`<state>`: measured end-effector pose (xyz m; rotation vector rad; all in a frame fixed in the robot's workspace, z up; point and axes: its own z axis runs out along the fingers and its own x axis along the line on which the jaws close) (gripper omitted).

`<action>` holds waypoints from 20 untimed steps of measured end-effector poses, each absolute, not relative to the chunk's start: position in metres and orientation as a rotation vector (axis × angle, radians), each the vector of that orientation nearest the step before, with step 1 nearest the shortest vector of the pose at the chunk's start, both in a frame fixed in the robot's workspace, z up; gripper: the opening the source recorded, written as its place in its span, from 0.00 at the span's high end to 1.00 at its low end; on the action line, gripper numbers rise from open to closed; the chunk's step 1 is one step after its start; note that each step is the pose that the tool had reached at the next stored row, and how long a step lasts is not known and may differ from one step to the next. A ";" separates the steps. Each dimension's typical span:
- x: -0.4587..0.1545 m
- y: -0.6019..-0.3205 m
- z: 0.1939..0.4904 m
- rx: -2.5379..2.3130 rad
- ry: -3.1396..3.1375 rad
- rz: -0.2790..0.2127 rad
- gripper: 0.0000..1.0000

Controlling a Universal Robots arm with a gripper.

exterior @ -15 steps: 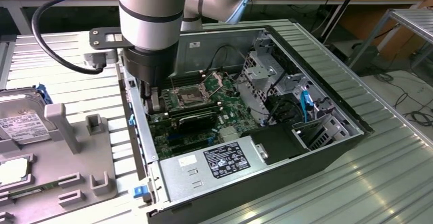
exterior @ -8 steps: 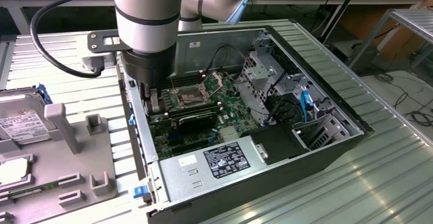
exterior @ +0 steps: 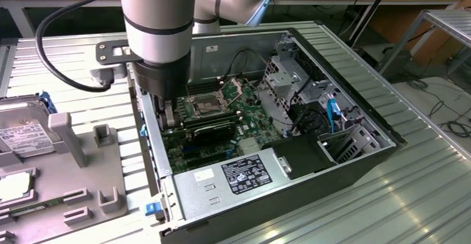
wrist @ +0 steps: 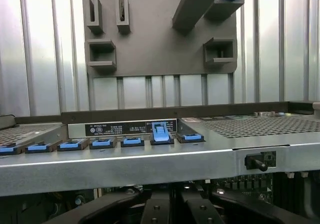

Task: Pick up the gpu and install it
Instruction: 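Press down on the gpu until it lock into place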

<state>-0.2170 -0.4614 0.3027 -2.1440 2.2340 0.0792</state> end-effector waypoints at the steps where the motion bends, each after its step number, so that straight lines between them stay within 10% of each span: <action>1: -0.217 -0.461 0.302 -2.140 2.229 0.070 0.89; 20: -0.138 -0.462 0.273 -2.139 2.229 0.061 0.89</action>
